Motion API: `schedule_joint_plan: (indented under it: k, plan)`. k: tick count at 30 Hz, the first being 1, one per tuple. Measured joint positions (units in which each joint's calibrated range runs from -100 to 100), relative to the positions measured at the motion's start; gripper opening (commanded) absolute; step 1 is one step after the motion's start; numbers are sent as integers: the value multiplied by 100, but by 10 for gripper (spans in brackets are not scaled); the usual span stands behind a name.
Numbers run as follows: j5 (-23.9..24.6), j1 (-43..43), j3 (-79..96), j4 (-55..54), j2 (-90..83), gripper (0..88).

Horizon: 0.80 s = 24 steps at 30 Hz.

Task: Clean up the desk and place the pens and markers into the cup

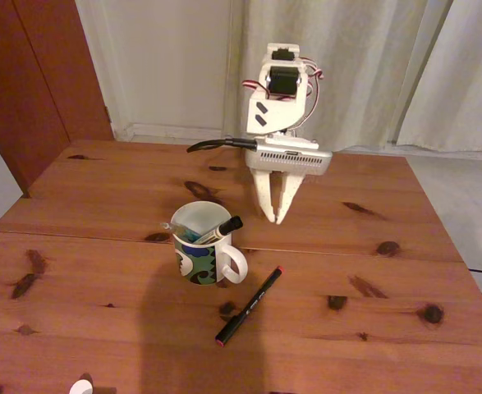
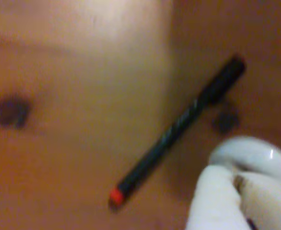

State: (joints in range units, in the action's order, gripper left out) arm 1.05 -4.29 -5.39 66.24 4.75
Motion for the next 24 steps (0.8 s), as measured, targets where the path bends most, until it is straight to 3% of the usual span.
schedule_joint_plan:
  k: [5,15,24]
  plan:
    - [-20,139,-484,722,220,9]
    - [39,81,-561,755,322,9]
    - [1324,37,-561,796,322,9]
